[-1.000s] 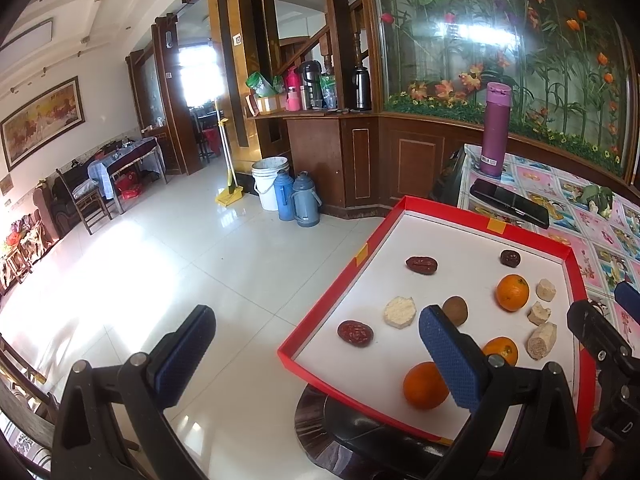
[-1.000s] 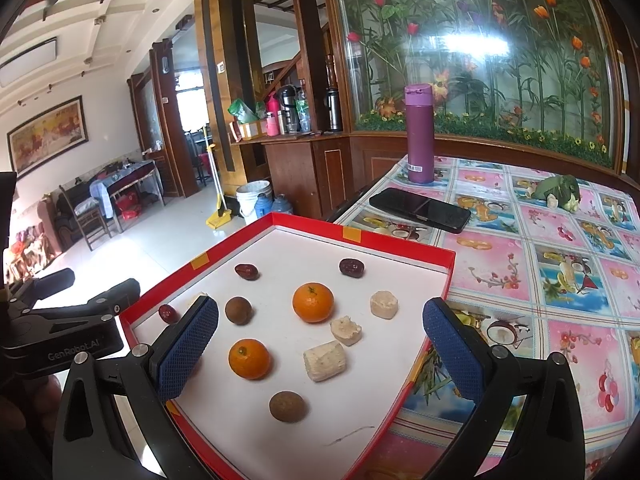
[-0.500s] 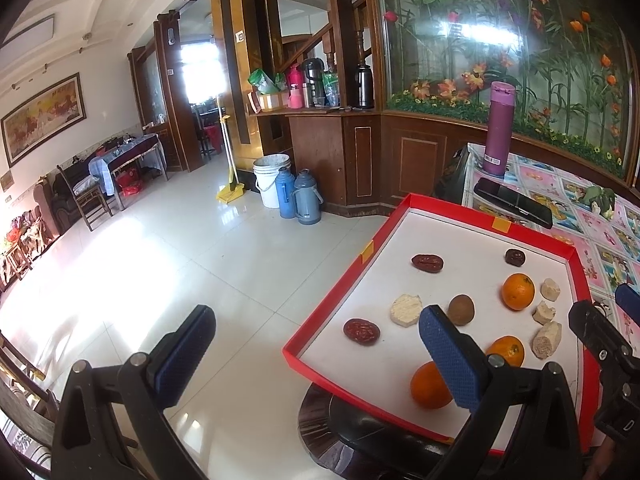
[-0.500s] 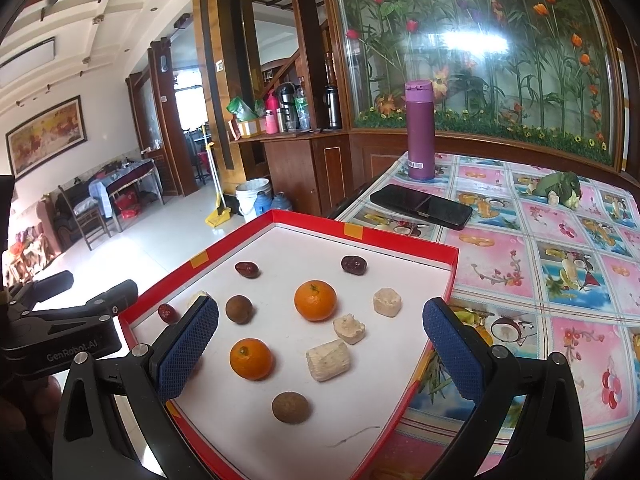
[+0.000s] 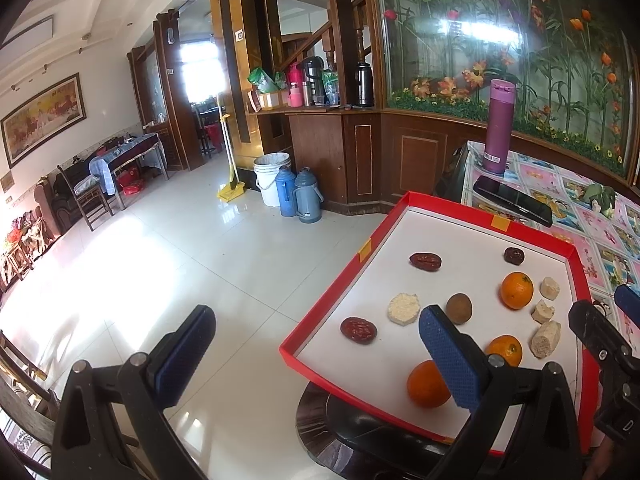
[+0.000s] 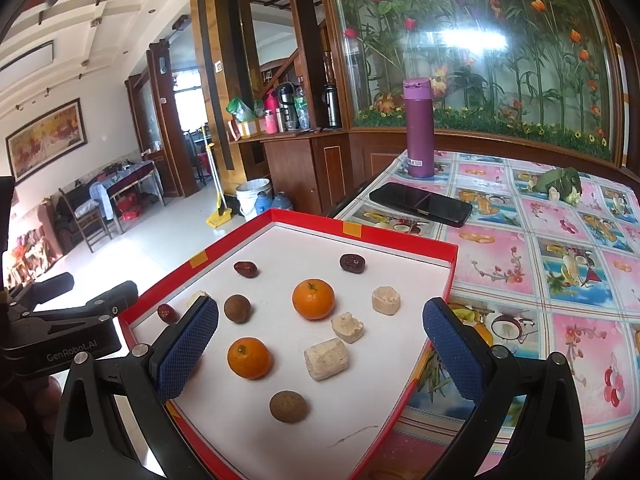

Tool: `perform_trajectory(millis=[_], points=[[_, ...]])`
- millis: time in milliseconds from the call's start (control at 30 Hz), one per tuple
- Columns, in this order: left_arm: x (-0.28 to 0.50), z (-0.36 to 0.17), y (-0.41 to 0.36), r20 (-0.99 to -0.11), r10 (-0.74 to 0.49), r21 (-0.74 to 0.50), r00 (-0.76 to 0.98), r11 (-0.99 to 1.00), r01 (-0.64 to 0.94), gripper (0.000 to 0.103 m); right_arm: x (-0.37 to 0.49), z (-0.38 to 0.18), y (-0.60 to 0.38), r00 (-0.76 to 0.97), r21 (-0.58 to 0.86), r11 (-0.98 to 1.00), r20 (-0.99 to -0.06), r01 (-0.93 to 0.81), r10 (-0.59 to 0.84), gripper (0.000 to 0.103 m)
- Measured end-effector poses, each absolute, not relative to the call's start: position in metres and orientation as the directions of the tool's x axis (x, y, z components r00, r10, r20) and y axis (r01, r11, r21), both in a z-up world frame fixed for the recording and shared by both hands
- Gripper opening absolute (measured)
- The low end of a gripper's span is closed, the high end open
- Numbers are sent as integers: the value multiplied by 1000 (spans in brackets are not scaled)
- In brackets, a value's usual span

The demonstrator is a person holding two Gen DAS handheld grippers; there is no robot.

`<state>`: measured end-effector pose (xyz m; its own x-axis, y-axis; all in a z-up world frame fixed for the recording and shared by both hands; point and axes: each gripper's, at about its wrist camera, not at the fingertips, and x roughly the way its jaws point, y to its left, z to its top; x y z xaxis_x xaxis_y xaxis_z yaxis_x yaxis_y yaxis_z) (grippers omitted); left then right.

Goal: Organize fruits

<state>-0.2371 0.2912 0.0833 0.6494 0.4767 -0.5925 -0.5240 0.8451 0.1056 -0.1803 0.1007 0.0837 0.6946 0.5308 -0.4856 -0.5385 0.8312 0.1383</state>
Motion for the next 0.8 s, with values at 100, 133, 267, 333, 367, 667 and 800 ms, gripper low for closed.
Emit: perform_trajectory(millis=[100,133,267,333,367,667,800], points=[[-238,83,290,-592,477,107,649,846,-523,103,-179,80,99,694,146,832,-485,-535,532,103],[-238,83,289,-592,477,109,650,846,-522,103,-179,80,98,695,149,833,-484,-534,532,103],[-241,85,284,-588,481,116,650,845,-521,103,-179,79,94,698,160,835,-480,-526,532,103],[-242,86,281,-586,483,119,650,845,-521,103,-179,80,91,698,165,836,-478,-524,532,103],[-242,86,280,-585,484,121,650,845,-520,103,-179,80,90,699,167,836,-478,-522,532,103],[-246,93,269,-573,488,130,658,847,-516,103,-183,88,79,711,178,839,-459,-514,533,103],[-246,94,266,-570,486,131,663,850,-511,103,-183,90,76,715,183,841,-455,-509,532,103]])
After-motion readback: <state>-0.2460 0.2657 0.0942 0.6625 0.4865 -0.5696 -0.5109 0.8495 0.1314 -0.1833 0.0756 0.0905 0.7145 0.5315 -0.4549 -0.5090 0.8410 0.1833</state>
